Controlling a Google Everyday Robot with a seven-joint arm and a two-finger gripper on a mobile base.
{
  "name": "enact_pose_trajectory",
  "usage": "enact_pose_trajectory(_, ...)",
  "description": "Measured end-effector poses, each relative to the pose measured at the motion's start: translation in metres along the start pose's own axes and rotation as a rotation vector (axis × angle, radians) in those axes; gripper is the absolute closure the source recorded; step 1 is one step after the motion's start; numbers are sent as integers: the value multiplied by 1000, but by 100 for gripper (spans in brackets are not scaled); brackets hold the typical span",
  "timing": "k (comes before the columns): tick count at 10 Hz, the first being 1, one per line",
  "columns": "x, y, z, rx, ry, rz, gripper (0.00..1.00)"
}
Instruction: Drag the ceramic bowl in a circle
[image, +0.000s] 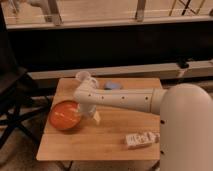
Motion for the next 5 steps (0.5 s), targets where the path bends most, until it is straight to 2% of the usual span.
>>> enact_pose_trajectory(2, 1, 0, 3, -5, -7, -5, 23)
enact_pose_trajectory(3, 1, -1, 5, -6, -9, -9, 29)
enact_pose_trajectory(5, 2, 0, 8, -9, -16, -14, 48)
